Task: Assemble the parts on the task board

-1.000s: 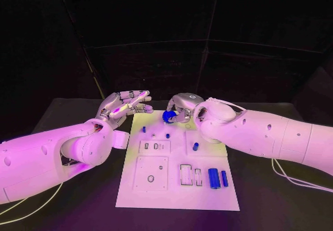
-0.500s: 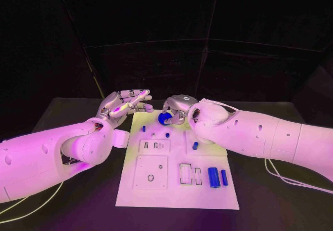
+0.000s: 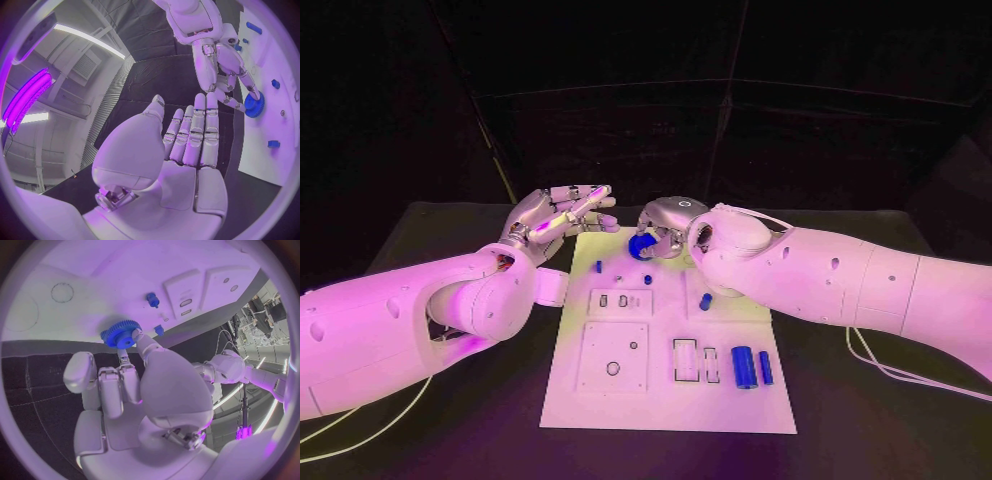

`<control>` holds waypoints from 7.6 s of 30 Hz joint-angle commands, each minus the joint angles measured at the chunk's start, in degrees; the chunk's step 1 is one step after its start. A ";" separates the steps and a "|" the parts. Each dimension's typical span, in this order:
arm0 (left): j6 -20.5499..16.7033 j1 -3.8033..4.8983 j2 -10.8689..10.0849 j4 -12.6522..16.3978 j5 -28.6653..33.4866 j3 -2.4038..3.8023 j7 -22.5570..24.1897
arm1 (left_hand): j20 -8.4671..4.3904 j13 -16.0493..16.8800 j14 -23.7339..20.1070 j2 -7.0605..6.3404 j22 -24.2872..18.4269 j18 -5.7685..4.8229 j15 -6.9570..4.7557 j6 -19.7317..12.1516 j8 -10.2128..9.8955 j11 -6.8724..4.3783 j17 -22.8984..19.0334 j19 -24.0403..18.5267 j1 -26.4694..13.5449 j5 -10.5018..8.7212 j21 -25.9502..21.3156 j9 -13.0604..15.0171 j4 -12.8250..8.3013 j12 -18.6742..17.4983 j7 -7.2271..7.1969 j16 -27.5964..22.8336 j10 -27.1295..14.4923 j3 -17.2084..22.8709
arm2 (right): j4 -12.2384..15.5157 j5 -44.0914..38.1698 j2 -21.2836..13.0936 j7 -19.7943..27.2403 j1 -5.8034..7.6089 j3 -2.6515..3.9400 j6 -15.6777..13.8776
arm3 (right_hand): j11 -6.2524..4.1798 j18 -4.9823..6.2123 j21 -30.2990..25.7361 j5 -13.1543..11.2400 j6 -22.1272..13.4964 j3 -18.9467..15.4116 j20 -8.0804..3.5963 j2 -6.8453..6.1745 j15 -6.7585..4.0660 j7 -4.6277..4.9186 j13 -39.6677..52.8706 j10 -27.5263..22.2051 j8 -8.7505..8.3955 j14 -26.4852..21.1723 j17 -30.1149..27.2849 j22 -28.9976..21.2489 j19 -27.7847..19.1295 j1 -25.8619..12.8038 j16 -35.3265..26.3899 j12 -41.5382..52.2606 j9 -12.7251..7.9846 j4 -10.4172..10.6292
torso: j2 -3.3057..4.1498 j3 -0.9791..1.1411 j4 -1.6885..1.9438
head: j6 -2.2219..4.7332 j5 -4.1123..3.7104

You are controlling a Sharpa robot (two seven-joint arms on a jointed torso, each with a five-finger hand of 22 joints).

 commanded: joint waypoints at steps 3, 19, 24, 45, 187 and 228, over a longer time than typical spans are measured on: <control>0.72 0.11 0.08 0.02 -0.13 0.06 0.15 | 0.00 -0.04 0.18 0.15 -0.07 0.16 0.04 0.14 -0.26 0.24 0.05 0.20 0.58 0.31 0.35 -0.07 -0.37 -0.39 0.90 -0.28 0.12 -0.07 | -0.21 -0.50 0.31 0.22 -0.04 -0.07 1.86 | 0.16 -1.16 0.34 -0.96 -1.46 0.17 0.48 -0.25 0.54 0.50 4.12 -0.80 -1.33 5.51 12.57 0.06 0.07 -0.86 0.12 -0.61 -0.04 -0.15 | -0.01 0.00 0.00 | -0.05 0.09; 0.73 0.17 0.05 0.01 -0.13 0.06 0.11 | 0.00 -0.04 0.18 0.15 -0.07 0.16 0.04 0.14 -0.26 0.24 0.05 0.20 0.58 0.31 0.35 -0.07 -0.37 -0.39 0.90 -0.28 0.12 -0.07 | 0.02 -0.51 0.26 0.23 -0.10 -0.11 2.42 | 0.47 -1.13 0.31 -1.18 -2.34 -0.39 0.80 -0.93 0.85 0.78 3.67 -1.20 -2.67 5.50 12.50 -0.01 -0.01 -1.82 0.09 -1.07 0.03 0.07 | -0.04 0.01 0.01 | -0.32 0.06; 0.77 0.18 0.05 -0.02 -0.13 0.06 0.05 | 0.00 -0.04 0.18 0.15 -0.07 0.16 0.04 0.14 -0.26 0.24 0.05 0.20 0.58 0.31 0.35 -0.07 -0.37 -0.39 0.90 -0.28 0.12 -0.07 | 0.13 -0.44 0.17 0.20 -0.11 -0.11 1.98 | 0.61 -1.13 0.30 -1.25 -3.02 -0.77 0.93 -1.16 0.97 0.94 3.60 -1.30 -3.45 5.47 12.41 -0.02 -0.05 -2.29 0.06 -1.17 0.01 0.29 | -0.03 0.00 -0.01 | -0.38 0.05; 1.00 0.19 0.01 -0.35 -0.13 0.06 -0.22 | 0.00 -0.04 0.19 0.21 -0.10 0.17 0.02 0.17 -0.40 0.22 0.22 0.18 0.61 0.31 0.36 -0.07 -0.51 -0.55 0.87 -0.41 0.18 -0.07 | 2.66 3.12 -3.83 1.46 -0.23 -0.14 -4.06 | 1.38 -1.09 0.29 -0.73 -4.68 -4.07 1.69 -1.19 1.70 1.68 3.43 -1.66 -5.96 5.41 12.18 -0.11 -0.19 -5.30 -0.01 -1.42 0.32 3.33 | -0.20 0.07 -0.28 | 0.16 0.11; 3.79 0.06 0.31 -4.02 -0.13 -0.43 -0.89 | 0.39 -0.01 -0.54 0.65 -1.39 0.09 0.33 1.31 -0.82 0.23 1.01 -2.63 0.64 0.30 -1.75 -0.03 -1.26 -1.07 0.87 -1.98 1.58 -0.21 | 6.58 24.43 -23.67 17.52 -5.56 -0.10 -9.69 | -1.82 -1.18 0.07 1.58 6.38 -0.75 -0.85 4.35 -1.09 -1.78 3.84 -1.22 -0.78 5.38 11.99 0.08 0.05 1.00 -0.21 -1.69 1.42 -0.48 | -1.30 0.15 -1.52 | -0.26 -0.66; 3.85 0.11 1.70 -5.48 -0.13 -0.42 -0.95 | 0.43 0.03 -0.44 0.65 -1.46 0.14 0.29 1.56 -0.77 0.17 1.10 -2.59 0.57 0.30 -1.80 0.01 -1.29 -1.02 0.81 -2.04 1.88 -0.27 | 14.82 9.99 -6.65 -0.15 -5.52 -1.53 -5.00 | -1.73 -1.17 0.03 1.30 5.93 -0.56 -0.89 3.80 -1.05 -1.64 3.13 -1.75 -1.18 5.36 11.90 -0.05 0.03 0.23 -0.25 -2.47 1.17 -0.32 | -1.20 0.21 -1.65 | -1.41 2.80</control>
